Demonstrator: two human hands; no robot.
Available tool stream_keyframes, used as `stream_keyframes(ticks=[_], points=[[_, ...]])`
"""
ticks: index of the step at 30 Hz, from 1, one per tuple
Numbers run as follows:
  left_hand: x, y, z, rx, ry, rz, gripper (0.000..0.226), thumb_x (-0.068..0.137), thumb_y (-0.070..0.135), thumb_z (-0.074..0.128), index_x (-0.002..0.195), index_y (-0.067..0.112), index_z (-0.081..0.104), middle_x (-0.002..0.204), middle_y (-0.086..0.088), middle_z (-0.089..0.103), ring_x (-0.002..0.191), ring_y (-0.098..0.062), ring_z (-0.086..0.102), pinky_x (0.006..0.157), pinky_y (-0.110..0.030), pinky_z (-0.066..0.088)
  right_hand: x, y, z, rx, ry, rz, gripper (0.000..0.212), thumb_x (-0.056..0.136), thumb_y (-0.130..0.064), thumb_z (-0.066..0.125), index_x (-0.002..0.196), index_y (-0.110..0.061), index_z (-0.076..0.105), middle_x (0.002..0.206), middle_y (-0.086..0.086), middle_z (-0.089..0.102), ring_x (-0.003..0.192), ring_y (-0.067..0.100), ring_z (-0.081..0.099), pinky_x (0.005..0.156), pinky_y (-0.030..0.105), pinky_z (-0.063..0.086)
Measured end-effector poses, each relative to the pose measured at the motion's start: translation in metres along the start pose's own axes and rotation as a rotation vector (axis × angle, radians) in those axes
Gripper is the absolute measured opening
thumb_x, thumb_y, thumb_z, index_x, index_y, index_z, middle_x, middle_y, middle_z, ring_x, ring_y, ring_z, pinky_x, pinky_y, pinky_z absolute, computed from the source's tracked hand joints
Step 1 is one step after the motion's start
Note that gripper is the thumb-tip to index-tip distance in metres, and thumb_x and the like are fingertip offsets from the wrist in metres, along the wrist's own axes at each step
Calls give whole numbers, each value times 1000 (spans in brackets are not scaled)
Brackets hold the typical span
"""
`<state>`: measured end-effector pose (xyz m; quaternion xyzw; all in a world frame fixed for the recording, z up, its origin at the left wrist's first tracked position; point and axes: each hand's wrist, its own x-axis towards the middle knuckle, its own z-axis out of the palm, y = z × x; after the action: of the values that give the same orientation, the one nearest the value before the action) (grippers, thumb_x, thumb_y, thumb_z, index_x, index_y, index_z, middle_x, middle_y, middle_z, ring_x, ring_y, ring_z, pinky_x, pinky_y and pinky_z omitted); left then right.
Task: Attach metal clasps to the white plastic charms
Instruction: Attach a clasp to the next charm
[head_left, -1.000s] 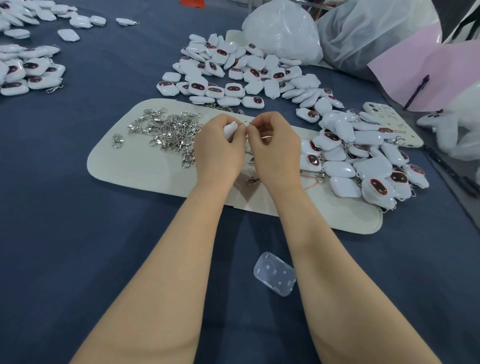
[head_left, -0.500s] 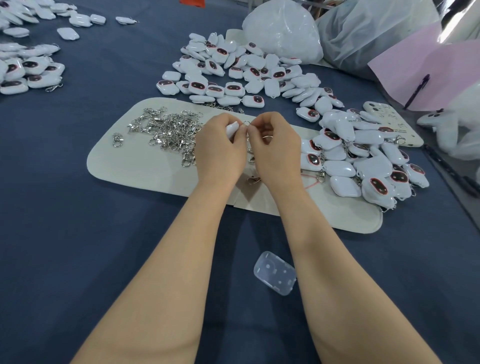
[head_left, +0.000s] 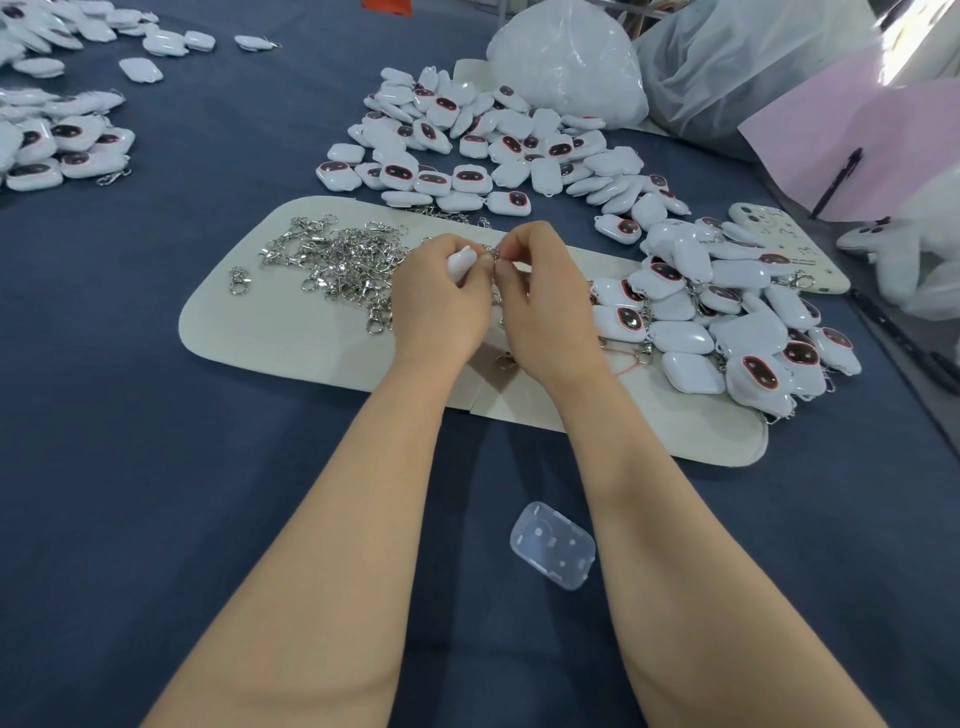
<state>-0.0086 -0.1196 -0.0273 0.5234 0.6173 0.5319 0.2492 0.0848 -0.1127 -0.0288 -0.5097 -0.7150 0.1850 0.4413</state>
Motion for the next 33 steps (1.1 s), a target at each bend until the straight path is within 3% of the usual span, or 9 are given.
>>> stream_keyframes(ticks=[3,8,10,12,16,18,21,29,33], points=[[2,1,-2,-90,-48,-76,6,88,12,60,83,13,63,71,6,56,70,-16,52,67,-25,40,-1,-1,0,-30,7,-2,8,94,-1,44,99,1,50,100,13,57,93,24,53,80,31,41],[2,1,-4,-146,-135,-124,16,87,14,61,87,-2,64,85,-22,65,83,-37,62,81,-50,53,0,2,0,-23,0,42,7,94,-3,44,100,0,48,94,8,53,88,22,50,76,30,40],[1,2,-4,-127,-155,-127,13,87,18,62,92,7,61,89,-14,67,87,-33,66,82,-50,54,1,4,-1,-14,-1,73,8,95,-4,44,101,-1,48,94,7,53,87,21,50,74,26,38],[0,2,-4,-123,-157,-148,24,86,23,64,101,17,47,92,-3,62,87,-28,67,81,-48,55,2,6,-2,-21,8,84,8,95,-5,43,101,-2,48,94,7,52,86,20,49,72,23,36],[0,2,-6,-182,-205,-158,26,88,20,52,102,21,30,88,1,54,84,-24,64,82,-52,54,3,7,-3,-24,17,96,5,95,-6,42,96,-10,42,97,13,56,85,24,51,74,32,41],[0,1,-6,-149,-214,-71,20,91,13,50,99,21,34,89,3,51,88,-26,64,84,-49,54,3,7,-5,-15,11,117,5,96,-7,42,95,-11,41,98,14,57,86,27,53,78,41,45],[1,-2,-8,-32,-189,73,16,91,12,56,99,20,44,89,11,53,87,-20,59,76,-25,50,4,6,-7,37,-14,170,3,96,-8,42,95,-11,42,97,14,58,88,28,57,81,48,49],[1,-3,-10,78,-167,186,13,91,10,57,104,13,58,100,1,62,91,-19,57,80,-33,48,6,5,-14,93,-122,261,12,93,-9,45,85,-18,45,90,11,64,88,30,62,83,48,51],[3,-5,-10,98,-172,219,11,92,10,56,102,12,60,98,-1,62,83,-16,54,71,-23,41,6,7,-17,127,-131,263,13,95,-9,44,85,-18,45,84,10,63,67,25,61,62,32,51]])
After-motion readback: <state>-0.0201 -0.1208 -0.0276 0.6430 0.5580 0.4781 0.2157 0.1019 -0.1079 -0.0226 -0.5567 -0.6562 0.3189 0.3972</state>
